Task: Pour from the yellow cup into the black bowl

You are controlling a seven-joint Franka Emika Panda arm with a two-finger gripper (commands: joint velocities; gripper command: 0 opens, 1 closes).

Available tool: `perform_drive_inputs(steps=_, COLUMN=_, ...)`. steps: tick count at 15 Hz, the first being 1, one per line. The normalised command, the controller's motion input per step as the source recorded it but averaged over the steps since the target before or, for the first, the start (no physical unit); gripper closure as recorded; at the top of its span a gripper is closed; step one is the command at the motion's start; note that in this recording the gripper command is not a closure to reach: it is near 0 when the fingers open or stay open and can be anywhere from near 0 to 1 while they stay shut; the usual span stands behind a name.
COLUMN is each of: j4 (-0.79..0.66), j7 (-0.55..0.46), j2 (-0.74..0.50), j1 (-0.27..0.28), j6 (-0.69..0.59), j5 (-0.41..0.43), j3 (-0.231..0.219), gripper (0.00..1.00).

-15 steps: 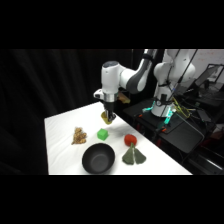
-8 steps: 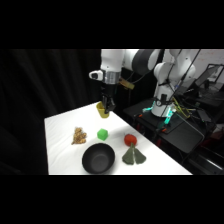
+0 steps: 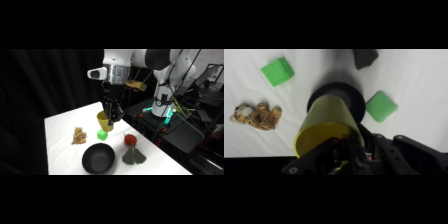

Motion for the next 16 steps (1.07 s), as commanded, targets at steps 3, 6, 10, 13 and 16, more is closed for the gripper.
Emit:
perform_drive_inputs(steps=3, j4=0.54, j7=-0.81, j2=0.24, j1=0.013, j6=-0.47, j5=0.752, j3=0.085, gripper=0.13)
perform_drive_inputs(steps=6, j4=0.59, j7=-0.84, j2=0.31, j1=-0.119, j6=-0.63, j5=0.630, j3=0.022, gripper=0.13)
perform_drive_inputs(steps=10, j4=0.58, j7=-0.68, j2=0.37, j1=-0.195, j6=-0.74, j5=0.413, j3=0.003, gripper=0.14)
perform_drive_inputs(steps=13, j4=0.64, j7=-0.52, j2=0.42, j1=-0.209, j6=-0.82, j5=0.269, j3=0.002, gripper=0.13)
perform_drive_inputs(steps=16, j4=0.74, j7=-0.39, j2=0.50, j1=-0.198, j6=-0.85, j5=0.208, j3=0.016, gripper=0.14)
